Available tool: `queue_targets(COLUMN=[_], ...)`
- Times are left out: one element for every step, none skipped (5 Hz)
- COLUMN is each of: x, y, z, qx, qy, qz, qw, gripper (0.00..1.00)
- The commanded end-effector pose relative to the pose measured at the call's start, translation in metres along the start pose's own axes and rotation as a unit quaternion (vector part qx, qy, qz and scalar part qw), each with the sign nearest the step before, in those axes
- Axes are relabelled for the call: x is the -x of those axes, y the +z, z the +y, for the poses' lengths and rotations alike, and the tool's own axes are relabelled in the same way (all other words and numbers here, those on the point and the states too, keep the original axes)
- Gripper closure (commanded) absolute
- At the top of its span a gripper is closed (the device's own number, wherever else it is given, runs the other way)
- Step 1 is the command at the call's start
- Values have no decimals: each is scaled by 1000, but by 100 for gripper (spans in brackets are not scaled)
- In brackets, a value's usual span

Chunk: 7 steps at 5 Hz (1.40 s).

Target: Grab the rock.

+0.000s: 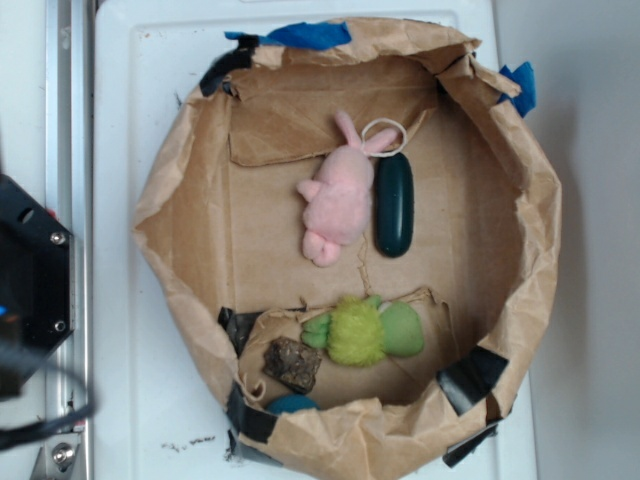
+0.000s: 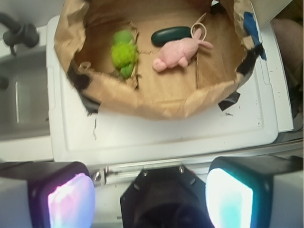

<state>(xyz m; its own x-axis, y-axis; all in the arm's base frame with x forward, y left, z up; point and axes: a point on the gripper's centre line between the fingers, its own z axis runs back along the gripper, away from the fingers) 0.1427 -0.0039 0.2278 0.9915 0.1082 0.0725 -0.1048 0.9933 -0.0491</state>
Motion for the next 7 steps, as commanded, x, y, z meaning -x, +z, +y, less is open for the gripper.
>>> queue_targets(x=[-68, -20, -23, -23, -48, -58, -70], y=[-7, -22, -44, -67, -62, -46, -37], z=[23, -19, -45, -50, -38, -24, -14], qx=[-6, -37, -24, -32, -23, -4, 13], qy=[139, 198, 297, 283, 269, 279, 298], qz=[-8, 13, 12, 15, -14, -40, -41], qw=[990, 979, 955, 958, 963, 960, 954], gripper=[0, 0, 0, 0, 0, 0, 0])
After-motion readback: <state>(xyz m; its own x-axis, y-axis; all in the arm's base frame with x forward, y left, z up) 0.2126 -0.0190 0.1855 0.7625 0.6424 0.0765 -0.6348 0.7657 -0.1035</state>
